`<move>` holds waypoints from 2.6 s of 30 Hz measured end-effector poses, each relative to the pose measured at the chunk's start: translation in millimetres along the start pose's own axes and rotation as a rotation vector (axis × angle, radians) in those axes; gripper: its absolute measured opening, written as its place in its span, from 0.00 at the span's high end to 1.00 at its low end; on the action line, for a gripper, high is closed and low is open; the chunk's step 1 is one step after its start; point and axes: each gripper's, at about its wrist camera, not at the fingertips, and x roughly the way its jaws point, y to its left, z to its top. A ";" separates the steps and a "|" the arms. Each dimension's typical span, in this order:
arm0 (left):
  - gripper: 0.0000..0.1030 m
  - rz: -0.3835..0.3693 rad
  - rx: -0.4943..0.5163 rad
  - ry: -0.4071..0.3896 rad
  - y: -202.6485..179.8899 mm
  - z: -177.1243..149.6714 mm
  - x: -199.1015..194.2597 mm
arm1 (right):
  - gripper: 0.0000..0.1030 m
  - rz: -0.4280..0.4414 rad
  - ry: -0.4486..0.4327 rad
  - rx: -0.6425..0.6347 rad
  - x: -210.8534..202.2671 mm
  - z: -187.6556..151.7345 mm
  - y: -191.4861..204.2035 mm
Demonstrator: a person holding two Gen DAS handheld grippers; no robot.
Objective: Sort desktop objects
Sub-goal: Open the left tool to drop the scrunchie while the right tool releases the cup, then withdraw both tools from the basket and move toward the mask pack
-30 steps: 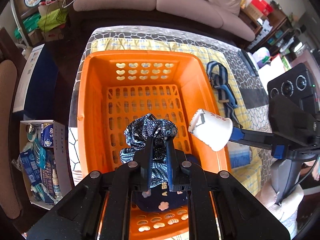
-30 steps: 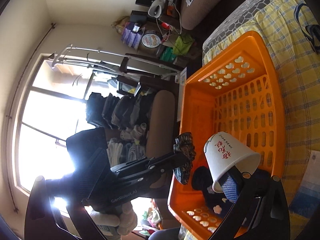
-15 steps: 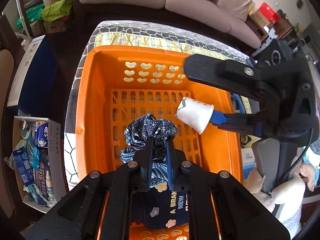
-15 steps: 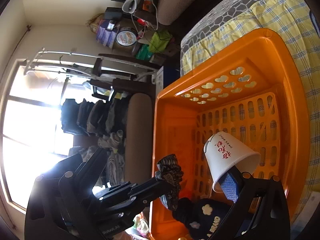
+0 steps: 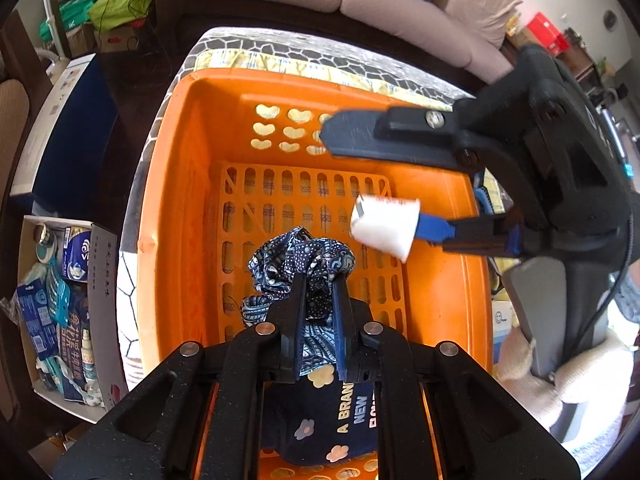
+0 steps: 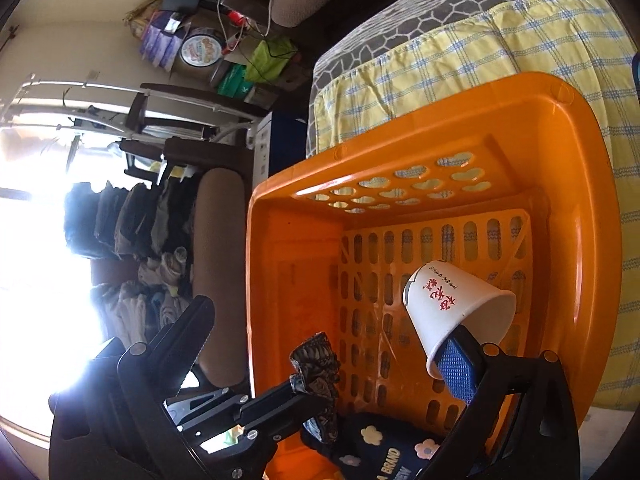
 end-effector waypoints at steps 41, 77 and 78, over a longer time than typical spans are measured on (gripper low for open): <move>0.88 0.046 -0.023 0.050 -20.4 9.2 38.4 | 0.01 -0.373 0.021 -0.101 -61.2 -12.5 42.3; 0.43 0.090 0.121 -0.032 -95.5 -78.8 -60.5 | 0.01 -0.613 -0.106 -0.169 -174.1 -127.8 -19.0; 0.43 0.087 0.126 -0.033 -99.8 -82.7 -61.5 | 0.01 -0.633 -0.126 -0.177 -180.0 -134.4 -17.7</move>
